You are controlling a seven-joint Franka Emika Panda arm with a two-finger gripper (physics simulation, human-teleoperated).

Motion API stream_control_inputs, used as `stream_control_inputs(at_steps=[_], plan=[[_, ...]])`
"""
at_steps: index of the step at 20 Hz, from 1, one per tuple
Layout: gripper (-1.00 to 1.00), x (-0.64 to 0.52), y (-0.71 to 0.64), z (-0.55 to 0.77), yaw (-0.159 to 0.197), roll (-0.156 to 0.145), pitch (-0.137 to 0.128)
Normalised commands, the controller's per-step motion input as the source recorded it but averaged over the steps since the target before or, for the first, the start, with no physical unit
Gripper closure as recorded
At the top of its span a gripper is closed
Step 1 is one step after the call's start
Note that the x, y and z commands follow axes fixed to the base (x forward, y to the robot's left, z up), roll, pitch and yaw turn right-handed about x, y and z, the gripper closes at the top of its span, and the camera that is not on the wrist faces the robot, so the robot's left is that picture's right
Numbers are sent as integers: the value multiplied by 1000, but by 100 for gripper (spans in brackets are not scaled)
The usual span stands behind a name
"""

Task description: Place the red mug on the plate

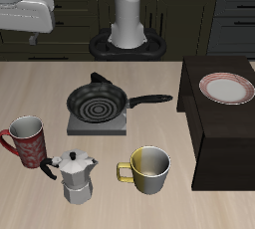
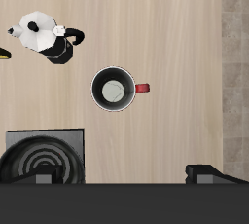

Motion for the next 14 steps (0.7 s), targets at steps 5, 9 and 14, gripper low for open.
stream_control_inputs(at_steps=[5, 9, 14], plan=[[-100, -6, -147, 105, -25, 51, -26], [-100, -77, -250, 283, -6, 16, -49], [-100, -1, -146, 1, -42, -20, -19]])
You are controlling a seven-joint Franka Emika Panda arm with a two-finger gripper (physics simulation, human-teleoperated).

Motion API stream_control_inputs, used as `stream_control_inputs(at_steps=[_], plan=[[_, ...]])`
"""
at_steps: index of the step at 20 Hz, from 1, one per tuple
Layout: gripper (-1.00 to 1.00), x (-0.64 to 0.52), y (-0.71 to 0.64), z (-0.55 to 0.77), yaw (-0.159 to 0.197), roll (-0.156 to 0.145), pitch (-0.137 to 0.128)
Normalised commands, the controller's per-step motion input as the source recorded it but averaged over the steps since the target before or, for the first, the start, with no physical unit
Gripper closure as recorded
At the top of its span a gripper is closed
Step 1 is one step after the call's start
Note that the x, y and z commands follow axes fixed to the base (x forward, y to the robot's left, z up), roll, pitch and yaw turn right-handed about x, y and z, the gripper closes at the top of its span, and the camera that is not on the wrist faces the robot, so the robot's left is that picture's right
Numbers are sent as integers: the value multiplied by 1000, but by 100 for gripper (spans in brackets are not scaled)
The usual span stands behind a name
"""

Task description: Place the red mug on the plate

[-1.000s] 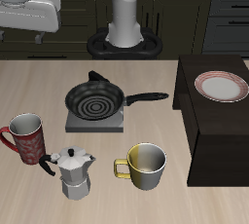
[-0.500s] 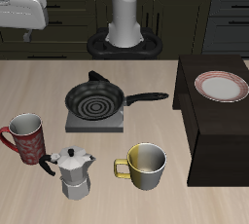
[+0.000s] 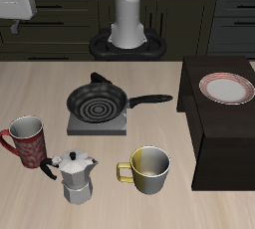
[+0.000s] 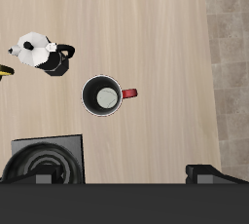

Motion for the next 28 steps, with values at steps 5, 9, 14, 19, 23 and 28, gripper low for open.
stream_control_inputs(at_steps=[5, 9, 14, 19, 23, 28], plan=[[-100, 56, 1, -183, 23, -4, -9], [-100, 159, -37, -310, -12, -50, 9], [-100, 167, 80, -356, -33, -8, -41], [-100, 125, 131, -348, -16, -18, -35], [-100, 64, 189, -264, 31, 8, -36], [-100, -6, 4, -105, 11, -16, -32]])
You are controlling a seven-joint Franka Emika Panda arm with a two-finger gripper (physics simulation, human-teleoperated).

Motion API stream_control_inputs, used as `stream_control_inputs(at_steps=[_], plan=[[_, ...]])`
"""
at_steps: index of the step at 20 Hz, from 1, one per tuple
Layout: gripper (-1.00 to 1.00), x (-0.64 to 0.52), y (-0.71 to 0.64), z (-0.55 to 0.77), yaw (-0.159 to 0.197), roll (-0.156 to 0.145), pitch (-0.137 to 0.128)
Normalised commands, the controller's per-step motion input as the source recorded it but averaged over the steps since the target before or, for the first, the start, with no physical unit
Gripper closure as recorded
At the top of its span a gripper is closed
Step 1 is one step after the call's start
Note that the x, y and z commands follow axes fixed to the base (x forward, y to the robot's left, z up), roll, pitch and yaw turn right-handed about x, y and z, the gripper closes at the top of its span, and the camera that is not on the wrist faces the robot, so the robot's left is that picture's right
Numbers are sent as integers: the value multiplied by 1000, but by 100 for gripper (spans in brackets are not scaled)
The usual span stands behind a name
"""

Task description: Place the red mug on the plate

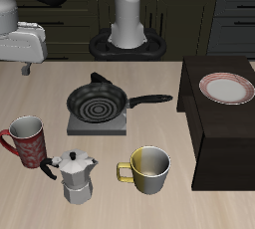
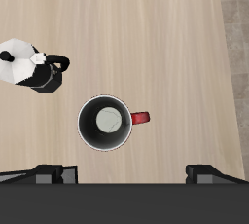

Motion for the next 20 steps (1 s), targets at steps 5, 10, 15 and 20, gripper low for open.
stream_control_inputs(at_steps=[5, 10, 15, 20], plan=[[-100, -43, -107, -139, -5, -42, -33], [-100, 7, -95, -248, 0, -9, -6], [-100, 42, 26, -329, 22, -9, 2], [-100, 43, -31, -230, -35, -9, 3]])
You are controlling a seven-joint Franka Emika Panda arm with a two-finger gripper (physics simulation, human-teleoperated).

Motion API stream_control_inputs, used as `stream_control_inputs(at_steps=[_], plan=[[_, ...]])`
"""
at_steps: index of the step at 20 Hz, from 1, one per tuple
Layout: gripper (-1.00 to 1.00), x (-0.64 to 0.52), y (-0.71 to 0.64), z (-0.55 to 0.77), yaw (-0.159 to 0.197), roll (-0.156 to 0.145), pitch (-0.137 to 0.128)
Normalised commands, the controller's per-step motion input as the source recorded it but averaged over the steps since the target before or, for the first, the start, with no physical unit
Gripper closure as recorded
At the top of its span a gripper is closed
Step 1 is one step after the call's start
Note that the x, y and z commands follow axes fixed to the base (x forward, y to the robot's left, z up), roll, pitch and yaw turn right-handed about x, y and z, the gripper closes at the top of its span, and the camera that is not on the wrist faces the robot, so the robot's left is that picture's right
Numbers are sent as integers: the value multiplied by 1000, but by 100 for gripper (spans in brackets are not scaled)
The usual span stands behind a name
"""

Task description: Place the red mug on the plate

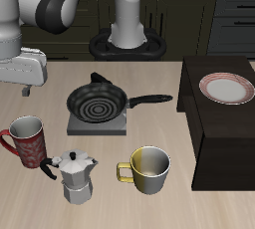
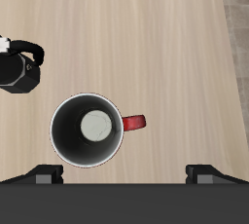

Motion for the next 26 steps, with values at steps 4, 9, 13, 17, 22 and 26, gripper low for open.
stream_control_inputs(at_steps=[4, 9, 13, 17, 22, 26], plan=[[-100, 60, -38, -211, -23, 2, 13], [-100, 46, -2, -315, -15, -4, 21], [-100, 53, -53, -345, -23, -13, 24], [-100, 49, -72, -276, -14, -13, 28], [-100, 8, 54, -300, -29, 5, 32], [-100, -13, 187, -444, -108, 41, 35]])
